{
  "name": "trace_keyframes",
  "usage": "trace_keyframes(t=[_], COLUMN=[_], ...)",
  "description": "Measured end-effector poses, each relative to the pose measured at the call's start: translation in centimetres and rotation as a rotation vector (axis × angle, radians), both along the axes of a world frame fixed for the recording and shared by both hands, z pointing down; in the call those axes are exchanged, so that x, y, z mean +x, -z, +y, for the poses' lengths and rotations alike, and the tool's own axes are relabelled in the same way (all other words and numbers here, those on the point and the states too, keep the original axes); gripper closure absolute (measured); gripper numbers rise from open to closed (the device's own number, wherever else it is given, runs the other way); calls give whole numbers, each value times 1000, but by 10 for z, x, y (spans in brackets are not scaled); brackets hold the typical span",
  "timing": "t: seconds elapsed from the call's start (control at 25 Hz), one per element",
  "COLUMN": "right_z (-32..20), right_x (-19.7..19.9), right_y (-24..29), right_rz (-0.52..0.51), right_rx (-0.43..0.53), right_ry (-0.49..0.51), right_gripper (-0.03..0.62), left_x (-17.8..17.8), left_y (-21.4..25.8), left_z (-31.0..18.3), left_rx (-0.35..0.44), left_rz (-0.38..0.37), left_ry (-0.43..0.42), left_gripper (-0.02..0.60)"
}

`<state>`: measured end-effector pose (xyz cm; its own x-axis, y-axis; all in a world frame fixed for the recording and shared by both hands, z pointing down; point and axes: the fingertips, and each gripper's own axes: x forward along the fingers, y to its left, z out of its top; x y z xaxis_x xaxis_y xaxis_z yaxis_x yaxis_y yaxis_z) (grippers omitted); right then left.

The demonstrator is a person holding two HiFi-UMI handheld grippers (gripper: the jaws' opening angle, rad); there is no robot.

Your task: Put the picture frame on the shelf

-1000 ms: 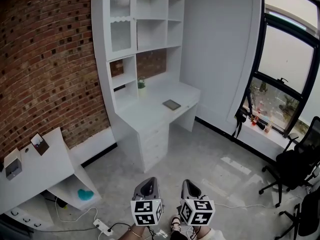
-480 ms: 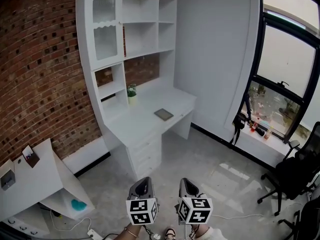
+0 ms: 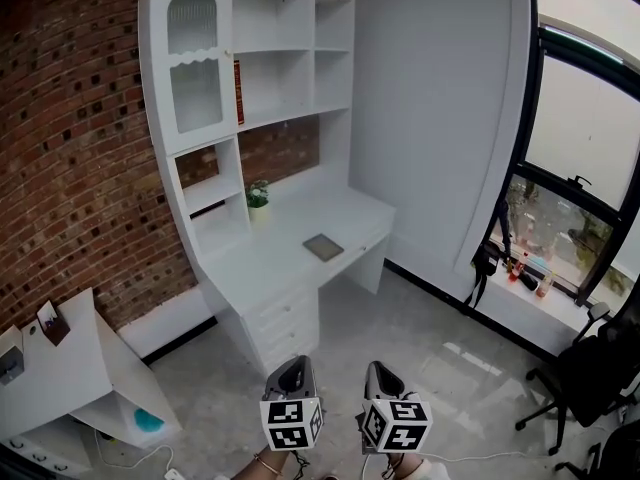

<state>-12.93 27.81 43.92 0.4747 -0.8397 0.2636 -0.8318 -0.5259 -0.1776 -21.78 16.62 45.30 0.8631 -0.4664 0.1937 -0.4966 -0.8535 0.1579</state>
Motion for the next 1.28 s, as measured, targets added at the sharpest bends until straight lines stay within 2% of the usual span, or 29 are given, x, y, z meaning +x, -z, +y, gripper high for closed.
trace_keyframes(t=[0.4,0.76,0.96,1.28], right_z=[5,-13,-47,-141], right_x=[50,85,119,187], right_y=[-18,-41,-48,-42], right_rz=[-44,-75,-74,-41], right_rx=[-20,-43,-58,-78], right_ry=[-25,-47,-45,-3], right_gripper=[569,569,569,569], left_x=[45,84,115,181], left_y=[-12,-28,-36,-36], left_z=[-1,-23,-56,-149], left_rx=[-6,-17,-18,-38], left_rz=[-36,-51,-46,-27], left_ry=[-10,-28,-28,13], left_gripper=[583,583,583,583])
